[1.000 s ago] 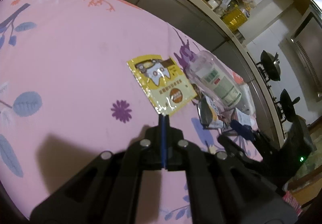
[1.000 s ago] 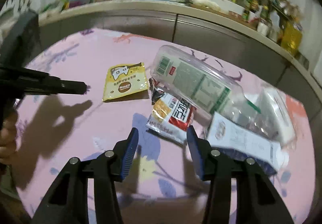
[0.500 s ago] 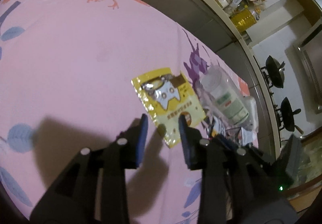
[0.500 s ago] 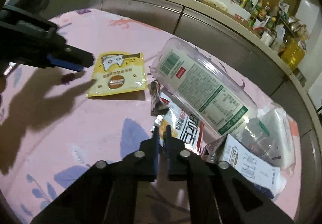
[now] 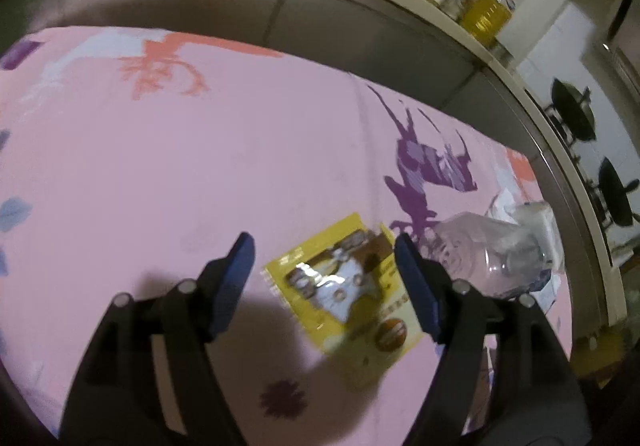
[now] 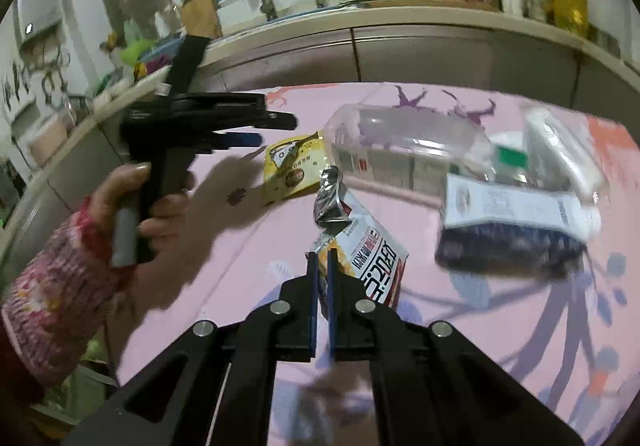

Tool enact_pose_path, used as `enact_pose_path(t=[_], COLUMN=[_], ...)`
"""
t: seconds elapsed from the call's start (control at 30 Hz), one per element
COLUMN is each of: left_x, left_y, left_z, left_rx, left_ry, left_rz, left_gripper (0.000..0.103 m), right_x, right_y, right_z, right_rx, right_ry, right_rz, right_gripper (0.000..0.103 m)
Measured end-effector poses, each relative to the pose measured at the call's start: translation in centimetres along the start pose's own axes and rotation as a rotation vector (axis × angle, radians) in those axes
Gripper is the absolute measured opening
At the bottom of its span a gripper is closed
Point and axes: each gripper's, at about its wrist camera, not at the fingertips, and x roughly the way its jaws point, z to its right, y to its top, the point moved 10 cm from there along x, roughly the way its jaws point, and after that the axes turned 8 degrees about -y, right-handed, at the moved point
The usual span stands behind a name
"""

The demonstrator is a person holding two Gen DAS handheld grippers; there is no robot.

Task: Collect trash

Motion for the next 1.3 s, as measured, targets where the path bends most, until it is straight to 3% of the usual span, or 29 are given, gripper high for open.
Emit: enact_pose_path(t=[0.07, 0.17, 0.3, 0.73, 1.07, 1.3], left_x=[0.5, 0.9, 0.6, 0.1, 0.3, -0.4], left_y=[0.1, -1.0, -3.1, -9.3, -13.2, -12.8], left_z=[0.5, 2.2, 3.2, 8.0, 12.1, 14.4], left_rx=[0.034, 0.063, 0.089, 0.035, -0.03, -0.066], left_ry=[0.018, -0.027, -0.029, -0.152, -0.314, -0.442], left_rz=[-0.002, -0.038, -0.046, -0.089, -0.143, -0.144], left_gripper=[0.069, 0.069, 0.069, 0.069, 0.069, 0.069], right_x=[-0.8, -2.1, -3.3, -5.0, -5.9, -6.0], right_y=[-0.6, -1.2, -1.9, -3.2, -3.9, -4.4], right_z=[0.4, 1.3, 3.1, 5.6, 7.9, 8.3], right_rx=[0.039, 0.089, 0.165, 0.235, 0.293, 0.308], right_ry=[0.01, 0.014, 0.018, 0.024, 0.006, 0.004], right_rz=[0.0, 0.011, 0.014, 0.026, 0.038, 0.037], right_gripper=[0.002, 0.002, 0.002, 0.002, 0.002, 0.002])
